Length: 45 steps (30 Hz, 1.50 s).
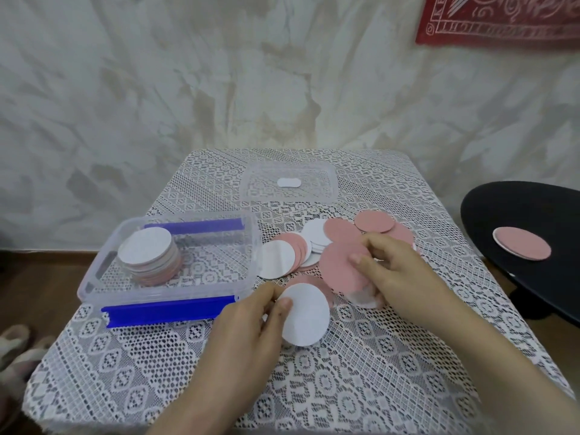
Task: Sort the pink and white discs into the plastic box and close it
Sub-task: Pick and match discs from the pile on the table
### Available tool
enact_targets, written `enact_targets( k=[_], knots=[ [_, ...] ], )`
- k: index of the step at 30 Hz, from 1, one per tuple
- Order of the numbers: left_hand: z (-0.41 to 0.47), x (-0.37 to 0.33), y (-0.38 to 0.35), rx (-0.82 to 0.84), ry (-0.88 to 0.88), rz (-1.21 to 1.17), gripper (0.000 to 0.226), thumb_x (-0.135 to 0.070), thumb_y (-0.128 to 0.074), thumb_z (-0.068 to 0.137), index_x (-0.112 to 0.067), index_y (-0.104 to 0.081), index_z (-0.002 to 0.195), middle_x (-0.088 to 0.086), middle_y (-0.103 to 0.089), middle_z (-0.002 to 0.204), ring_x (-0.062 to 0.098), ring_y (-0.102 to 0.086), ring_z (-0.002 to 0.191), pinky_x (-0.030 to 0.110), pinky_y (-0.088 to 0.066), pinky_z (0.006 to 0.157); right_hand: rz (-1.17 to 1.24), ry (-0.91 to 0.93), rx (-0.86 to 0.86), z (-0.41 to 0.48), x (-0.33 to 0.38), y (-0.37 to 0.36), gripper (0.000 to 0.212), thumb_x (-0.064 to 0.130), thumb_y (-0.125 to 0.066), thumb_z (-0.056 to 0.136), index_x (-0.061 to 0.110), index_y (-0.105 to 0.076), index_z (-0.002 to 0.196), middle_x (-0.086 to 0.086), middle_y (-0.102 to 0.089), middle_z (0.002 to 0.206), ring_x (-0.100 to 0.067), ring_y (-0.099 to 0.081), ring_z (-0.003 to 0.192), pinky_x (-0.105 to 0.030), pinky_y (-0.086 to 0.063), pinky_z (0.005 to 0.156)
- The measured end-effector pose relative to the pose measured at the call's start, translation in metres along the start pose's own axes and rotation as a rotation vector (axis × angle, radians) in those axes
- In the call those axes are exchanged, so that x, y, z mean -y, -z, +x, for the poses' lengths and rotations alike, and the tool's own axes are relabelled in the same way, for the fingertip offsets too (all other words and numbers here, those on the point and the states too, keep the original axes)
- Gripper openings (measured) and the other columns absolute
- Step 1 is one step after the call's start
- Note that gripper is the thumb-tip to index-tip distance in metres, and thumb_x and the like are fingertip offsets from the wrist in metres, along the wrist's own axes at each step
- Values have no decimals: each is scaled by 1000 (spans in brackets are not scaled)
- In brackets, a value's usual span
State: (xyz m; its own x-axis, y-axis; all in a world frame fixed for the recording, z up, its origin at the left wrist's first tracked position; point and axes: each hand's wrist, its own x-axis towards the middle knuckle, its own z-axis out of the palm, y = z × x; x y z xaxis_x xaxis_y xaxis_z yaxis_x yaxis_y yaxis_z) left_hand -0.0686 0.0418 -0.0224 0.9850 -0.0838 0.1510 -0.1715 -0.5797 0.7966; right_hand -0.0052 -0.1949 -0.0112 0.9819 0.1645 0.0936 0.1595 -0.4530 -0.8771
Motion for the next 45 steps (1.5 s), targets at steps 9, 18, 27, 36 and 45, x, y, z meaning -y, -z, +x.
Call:
enact_targets(
  k=[9, 18, 27, 36, 45],
  knots=[
    [-7, -17, -10, 47, 26, -231, 25, -30, -45, 104, -44, -65, 100, 9, -64, 56, 18, -63, 47, 32, -55, 49, 112, -123, 292, -27, 18, -11, 11, 23, -68, 97, 13, -64, 97, -7, -63, 73, -14, -60, 56, -25, -51, 53],
    [-6, -14, -5, 111, 43, -190, 19, -27, -58, 99, -44, -64, 108, 8, -69, 63, 15, -67, 52, 41, -60, 55, 55, -97, 301, -22, 24, -20, 15, 24, -71, 93, 13, -64, 86, 12, -57, 55, -7, -48, 44, -19, -40, 42],
    [-4, 5, 1, 76, 0, -23, 21, -29, -56, 100, -46, -58, 110, -20, -70, 88, 5, -65, 80, 35, -54, 76, -558, 50, 171, 1, 19, -28, 30, 48, -66, 88, 37, -68, 116, 11, -62, 81, -6, -55, 72, -34, -47, 69],
    [-4, 10, 5, 78, -8, -20, 14, -41, -50, 100, -46, -57, 111, -13, -71, 91, 8, -64, 84, 43, -53, 83, -552, 3, 159, 5, 28, -35, 30, 45, -72, 79, 32, -53, 98, 15, -53, 92, -9, -55, 82, -37, -49, 73],
    [-4, 11, 3, 57, -16, -8, 18, -34, -52, 101, -49, -54, 110, -24, -64, 74, 2, -53, 61, 31, -44, 65, -472, 67, -72, 4, 13, -21, 32, 36, -58, 99, 20, -42, 77, 3, -48, 65, -18, -45, 61, -36, -35, 58]
  ],
)
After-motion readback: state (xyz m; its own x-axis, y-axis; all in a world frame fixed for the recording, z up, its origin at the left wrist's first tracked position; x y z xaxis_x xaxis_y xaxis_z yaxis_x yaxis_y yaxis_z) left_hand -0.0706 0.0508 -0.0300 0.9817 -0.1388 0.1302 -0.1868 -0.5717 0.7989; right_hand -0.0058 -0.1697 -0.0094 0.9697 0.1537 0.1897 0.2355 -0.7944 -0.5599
